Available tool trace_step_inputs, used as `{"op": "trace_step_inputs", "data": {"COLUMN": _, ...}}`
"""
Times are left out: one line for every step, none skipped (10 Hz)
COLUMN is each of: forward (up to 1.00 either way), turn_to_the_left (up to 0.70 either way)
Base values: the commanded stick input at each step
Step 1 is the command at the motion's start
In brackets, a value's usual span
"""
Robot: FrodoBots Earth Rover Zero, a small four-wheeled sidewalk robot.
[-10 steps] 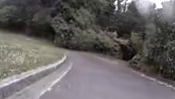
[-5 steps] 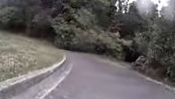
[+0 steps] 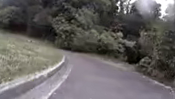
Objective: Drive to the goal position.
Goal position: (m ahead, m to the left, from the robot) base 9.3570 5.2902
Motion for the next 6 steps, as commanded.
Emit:
{"op": "trace_step_inputs", "data": {"forward": 0.70, "turn_to_the_left": 0.18}}
{"op": "trace_step_inputs", "data": {"forward": 0.70, "turn_to_the_left": 0.13}}
{"op": "trace_step_inputs", "data": {"forward": 0.70, "turn_to_the_left": 0.09}}
{"op": "trace_step_inputs", "data": {"forward": 0.70, "turn_to_the_left": 0.06}}
{"op": "trace_step_inputs", "data": {"forward": 0.70, "turn_to_the_left": 0.03}}
{"op": "trace_step_inputs", "data": {"forward": 0.70, "turn_to_the_left": 0.02}}
